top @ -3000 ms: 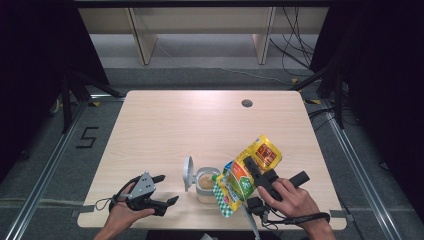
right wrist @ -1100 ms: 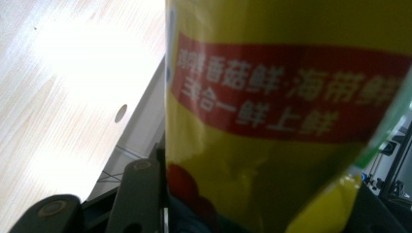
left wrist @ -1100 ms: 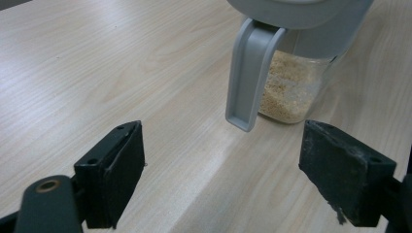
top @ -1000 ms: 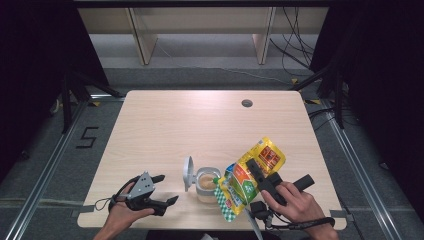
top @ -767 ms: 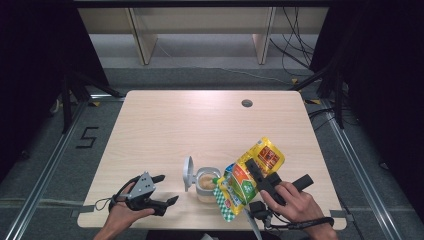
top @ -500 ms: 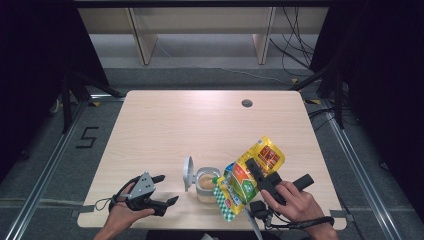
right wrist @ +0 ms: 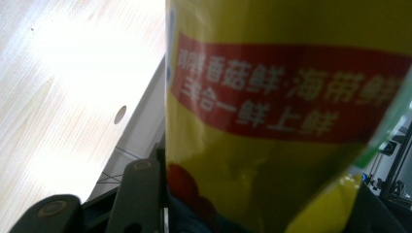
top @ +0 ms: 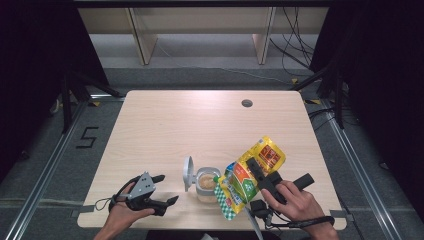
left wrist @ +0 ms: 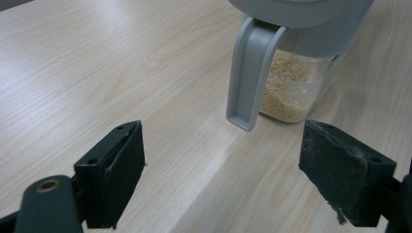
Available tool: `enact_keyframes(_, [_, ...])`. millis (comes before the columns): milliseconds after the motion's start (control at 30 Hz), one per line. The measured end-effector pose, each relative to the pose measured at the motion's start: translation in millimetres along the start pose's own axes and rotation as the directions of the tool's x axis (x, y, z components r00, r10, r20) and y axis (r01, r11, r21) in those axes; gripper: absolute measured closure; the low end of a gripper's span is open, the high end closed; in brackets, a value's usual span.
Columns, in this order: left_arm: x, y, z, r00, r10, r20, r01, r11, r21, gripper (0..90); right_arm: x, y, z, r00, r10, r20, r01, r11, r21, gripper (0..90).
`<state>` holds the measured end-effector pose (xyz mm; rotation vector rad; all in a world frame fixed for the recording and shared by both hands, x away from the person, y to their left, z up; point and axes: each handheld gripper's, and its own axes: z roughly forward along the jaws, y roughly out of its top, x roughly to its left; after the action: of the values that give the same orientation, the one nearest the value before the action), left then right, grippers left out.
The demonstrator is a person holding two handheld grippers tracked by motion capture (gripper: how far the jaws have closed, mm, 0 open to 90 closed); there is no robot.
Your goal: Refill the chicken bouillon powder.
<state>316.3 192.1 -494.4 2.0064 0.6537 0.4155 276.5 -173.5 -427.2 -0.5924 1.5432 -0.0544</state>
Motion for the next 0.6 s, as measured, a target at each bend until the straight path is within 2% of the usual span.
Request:
enact_keyframes(100, [0.1, -0.1, 0.0, 1.0, 0.0, 0.0, 0.0, 1.0, 0.0, 16.3, -2.5, 0.2, 0.2, 0.9995, -0.031, 0.003, 0.031, 0.9995, -0.008, 56.8])
enact_keyframes(133, [0.1, -0.1, 0.0, 1.0, -0.001, 0.0, 0.001, 1.0, 0.0, 16.3, -0.6, 0.0, 0.2, 1.0, -0.009, 0.0, 0.009, 1.0, -0.003, 56.8])
enact_keyframes(200, [0.3, 0.0, -0.3, 1.0, 0.005, -0.002, -0.005, 1.0, 0.003, 16.3, -2.7, 0.6, 0.3, 0.9992, -0.039, 0.0, 0.039, 0.9992, -0.012, 56.8])
enact_keyframes(300, [0.1, 0.0, -0.2, 1.0, -0.001, -0.001, 0.001, 1.0, -0.001, 16.3, -2.6, 1.1, 0.6, 0.999, -0.045, -0.001, 0.045, 0.9989, -0.014, 56.8])
enact_keyframes(333, [-1.3, -0.6, -0.4, 0.9997, -0.023, -0.005, 0.023, 0.9997, 0.002, 16.3, -2.6, 1.5, 0.5, 0.9989, -0.047, -0.002, 0.047, 0.9988, -0.014, 56.8])
enact_keyframes(367, [-0.9, -0.4, -0.7, 0.9999, -0.015, -0.008, 0.015, 0.9999, 0.002, 16.3, -2.1, 1.9, 0.2, 0.9991, -0.042, 0.0, 0.042, 0.999, -0.016, 56.8])
enact_keyframes(433, [-1.8, -0.6, -0.4, 0.9995, -0.03, -0.007, 0.03, 0.9995, 0.001, 16.3, -2.2, 2.6, 0.2, 0.9991, -0.042, -0.002, 0.042, 0.9989, -0.019, 56.8])
enact_keyframes(467, [-0.4, -0.2, -0.3, 1.0, -0.009, -0.003, 0.009, 1.0, -0.001, 16.3, -0.1, 2.5, 0.1, 0.9999, -0.016, -0.004, 0.016, 0.9998, -0.011, 56.8])
enact_keyframes(500, [-1.2, -0.5, -0.6, 0.9998, -0.021, -0.007, 0.021, 0.9998, 0.002, 16.3, -2.5, 3.2, 0.7, 0.9988, -0.049, -0.002, 0.049, 0.9986, -0.02, 56.8])
enact_keyframes(567, [-0.8, -0.3, -0.9, 0.9999, -0.012, -0.007, 0.012, 0.9999, 0.003, 16.3, -2.2, 3.3, 0.2, 0.999, -0.044, -0.001, 0.044, 0.9988, -0.022, 56.9])
enact_keyframes(600, [-1.7, -0.5, -0.5, 0.9995, -0.031, -0.007, 0.031, 0.9995, 0.001, 16.3, -2.1, 3.2, 0.3, 0.9991, -0.043, 0.0, 0.043, 0.9988, -0.022, 56.8])
